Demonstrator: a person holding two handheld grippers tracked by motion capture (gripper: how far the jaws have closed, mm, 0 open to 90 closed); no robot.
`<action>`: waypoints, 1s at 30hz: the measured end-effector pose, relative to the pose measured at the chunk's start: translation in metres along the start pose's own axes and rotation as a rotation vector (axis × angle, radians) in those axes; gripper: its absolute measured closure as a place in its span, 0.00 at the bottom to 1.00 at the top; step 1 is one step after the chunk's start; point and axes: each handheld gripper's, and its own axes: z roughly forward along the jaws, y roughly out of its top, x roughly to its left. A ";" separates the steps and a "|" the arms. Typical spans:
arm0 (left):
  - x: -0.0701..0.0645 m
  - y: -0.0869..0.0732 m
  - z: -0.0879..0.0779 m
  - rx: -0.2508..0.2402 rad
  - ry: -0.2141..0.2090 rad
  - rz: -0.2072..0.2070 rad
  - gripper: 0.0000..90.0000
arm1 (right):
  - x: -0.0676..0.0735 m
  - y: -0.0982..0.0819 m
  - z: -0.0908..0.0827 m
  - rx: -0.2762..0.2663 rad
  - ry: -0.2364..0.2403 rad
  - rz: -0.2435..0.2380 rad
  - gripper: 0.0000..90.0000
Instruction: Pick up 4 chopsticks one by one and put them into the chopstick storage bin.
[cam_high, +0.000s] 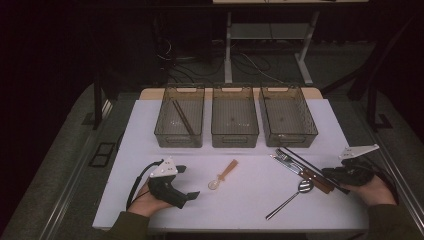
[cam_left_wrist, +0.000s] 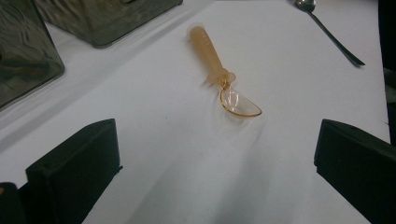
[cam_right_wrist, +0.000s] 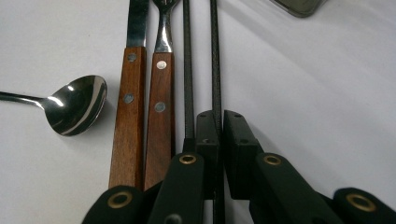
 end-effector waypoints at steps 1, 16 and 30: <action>0.000 0.000 0.000 0.000 -0.001 0.000 0.00 | 0.000 0.000 0.000 0.001 0.000 -0.004 0.94; 0.000 0.000 0.000 -0.003 0.001 -0.003 0.00 | -0.001 -0.002 -0.005 0.012 0.018 -0.018 0.95; 0.000 0.000 -0.001 -0.004 0.002 -0.003 0.00 | 0.007 0.000 -0.019 -0.024 0.037 -0.028 0.95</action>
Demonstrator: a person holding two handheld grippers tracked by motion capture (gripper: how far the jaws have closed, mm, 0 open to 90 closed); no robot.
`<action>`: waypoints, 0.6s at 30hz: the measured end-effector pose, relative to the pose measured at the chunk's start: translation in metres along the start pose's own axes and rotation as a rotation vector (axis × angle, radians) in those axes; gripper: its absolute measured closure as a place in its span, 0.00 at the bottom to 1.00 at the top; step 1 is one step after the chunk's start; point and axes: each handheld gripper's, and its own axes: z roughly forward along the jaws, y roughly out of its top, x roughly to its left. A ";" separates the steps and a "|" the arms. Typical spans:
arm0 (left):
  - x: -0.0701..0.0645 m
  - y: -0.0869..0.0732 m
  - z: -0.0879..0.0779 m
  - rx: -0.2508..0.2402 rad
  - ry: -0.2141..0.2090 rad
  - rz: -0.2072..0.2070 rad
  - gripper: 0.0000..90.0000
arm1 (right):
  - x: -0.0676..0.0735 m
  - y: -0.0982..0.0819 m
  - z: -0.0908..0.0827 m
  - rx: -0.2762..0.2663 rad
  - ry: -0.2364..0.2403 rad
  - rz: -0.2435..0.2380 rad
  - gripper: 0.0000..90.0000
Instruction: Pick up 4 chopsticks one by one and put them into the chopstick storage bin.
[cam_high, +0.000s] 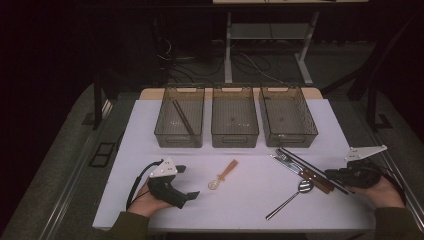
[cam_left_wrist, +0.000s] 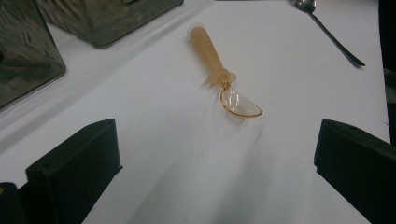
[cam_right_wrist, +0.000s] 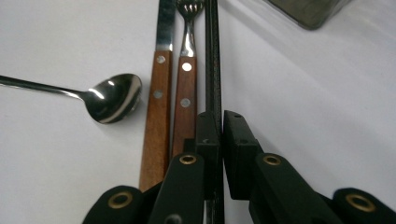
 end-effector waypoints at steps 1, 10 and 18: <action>0.000 0.000 0.000 0.000 0.000 0.001 0.00 | 0.000 0.000 -0.001 -0.006 0.006 -0.003 0.95; 0.000 0.000 0.000 0.002 0.001 0.003 0.00 | 0.011 0.010 -0.006 -0.049 0.035 -0.028 0.95; 0.000 0.000 0.000 0.002 -0.002 0.005 0.00 | 0.020 0.020 0.001 -0.076 0.084 -0.045 0.95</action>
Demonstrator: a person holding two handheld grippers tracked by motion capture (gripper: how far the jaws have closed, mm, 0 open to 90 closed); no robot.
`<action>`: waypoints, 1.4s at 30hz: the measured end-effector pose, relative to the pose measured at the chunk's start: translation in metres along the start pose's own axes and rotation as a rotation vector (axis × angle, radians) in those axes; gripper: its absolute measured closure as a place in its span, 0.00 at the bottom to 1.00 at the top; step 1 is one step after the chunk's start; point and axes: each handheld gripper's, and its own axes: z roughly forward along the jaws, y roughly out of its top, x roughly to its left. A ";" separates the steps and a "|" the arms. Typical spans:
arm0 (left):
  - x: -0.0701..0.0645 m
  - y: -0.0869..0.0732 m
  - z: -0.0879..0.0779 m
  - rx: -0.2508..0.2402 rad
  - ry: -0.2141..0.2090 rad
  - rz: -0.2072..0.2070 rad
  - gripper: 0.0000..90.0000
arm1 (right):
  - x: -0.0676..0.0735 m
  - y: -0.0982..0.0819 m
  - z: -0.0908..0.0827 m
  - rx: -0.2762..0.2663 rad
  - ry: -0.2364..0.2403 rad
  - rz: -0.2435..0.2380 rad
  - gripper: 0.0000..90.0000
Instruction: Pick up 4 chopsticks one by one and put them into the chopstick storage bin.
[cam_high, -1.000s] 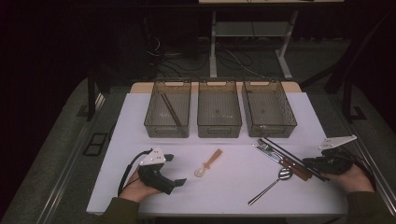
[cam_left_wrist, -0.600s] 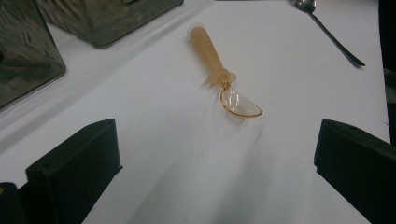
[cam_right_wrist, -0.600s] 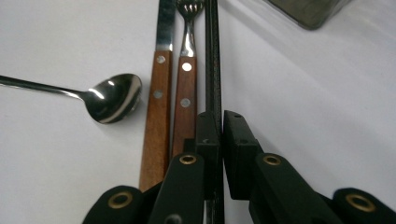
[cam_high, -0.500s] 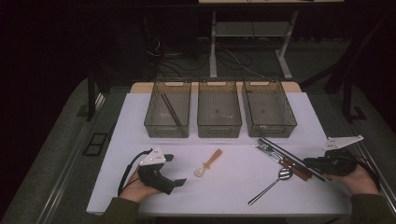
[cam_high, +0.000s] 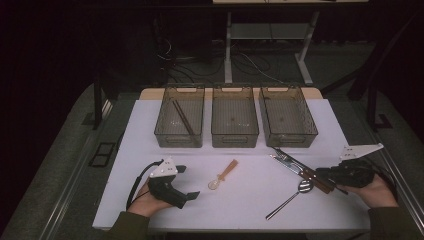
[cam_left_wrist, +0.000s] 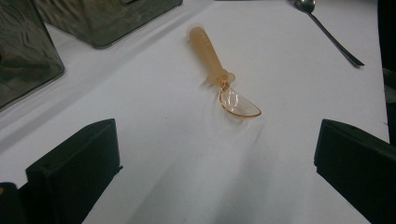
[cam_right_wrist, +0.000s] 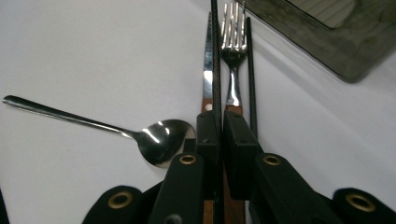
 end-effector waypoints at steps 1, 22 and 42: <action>0.000 0.000 0.000 0.001 -0.001 0.001 0.00 | 0.001 0.001 0.001 -0.003 0.002 -0.001 0.95; 0.000 0.000 0.000 0.000 -0.003 0.005 0.00 | 0.023 0.023 0.016 -0.042 0.022 -0.015 0.94; 0.000 0.000 0.001 0.003 -0.005 0.004 0.00 | 0.046 0.050 0.030 -0.076 0.045 -0.038 0.94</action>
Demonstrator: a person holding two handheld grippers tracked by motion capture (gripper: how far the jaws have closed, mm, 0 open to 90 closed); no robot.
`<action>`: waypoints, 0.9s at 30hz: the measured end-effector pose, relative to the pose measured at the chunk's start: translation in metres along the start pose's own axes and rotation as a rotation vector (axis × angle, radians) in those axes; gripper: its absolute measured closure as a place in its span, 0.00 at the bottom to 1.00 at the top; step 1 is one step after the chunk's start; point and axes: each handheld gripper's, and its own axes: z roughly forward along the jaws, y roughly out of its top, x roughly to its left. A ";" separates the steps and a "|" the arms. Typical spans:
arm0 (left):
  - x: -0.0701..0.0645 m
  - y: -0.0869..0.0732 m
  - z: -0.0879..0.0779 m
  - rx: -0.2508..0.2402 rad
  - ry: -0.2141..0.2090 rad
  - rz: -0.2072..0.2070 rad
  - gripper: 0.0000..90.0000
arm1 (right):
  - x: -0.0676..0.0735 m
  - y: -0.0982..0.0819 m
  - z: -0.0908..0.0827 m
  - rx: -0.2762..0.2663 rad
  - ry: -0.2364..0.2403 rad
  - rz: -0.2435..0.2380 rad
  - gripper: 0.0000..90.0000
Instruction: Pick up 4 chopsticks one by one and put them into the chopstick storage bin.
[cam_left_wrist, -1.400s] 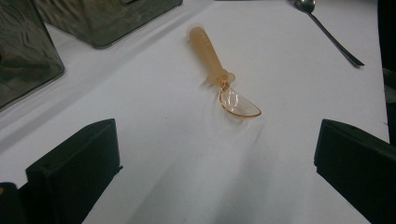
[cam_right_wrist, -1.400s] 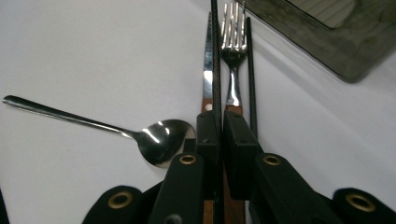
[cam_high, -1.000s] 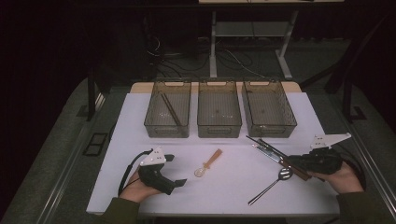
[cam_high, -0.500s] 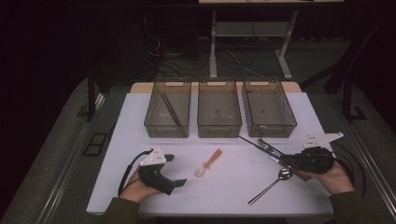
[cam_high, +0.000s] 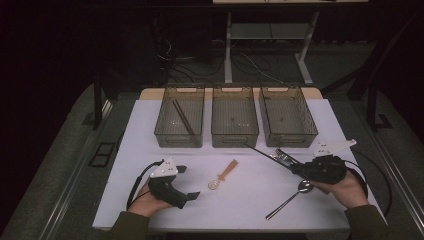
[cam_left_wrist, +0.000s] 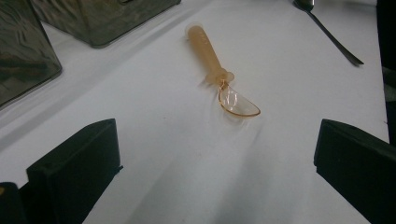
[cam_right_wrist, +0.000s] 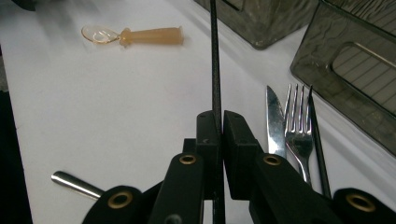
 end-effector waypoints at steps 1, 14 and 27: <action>0.000 0.000 0.000 0.000 0.000 0.000 0.00 | 0.000 0.001 0.001 -0.002 0.000 -0.002 0.94; 0.000 0.000 0.001 0.005 0.001 -0.005 0.00 | 0.006 0.018 0.011 -0.028 0.020 0.017 0.94; 0.000 0.000 0.000 0.002 -0.002 -0.004 0.00 | 0.011 0.037 0.026 -0.037 0.028 0.023 0.94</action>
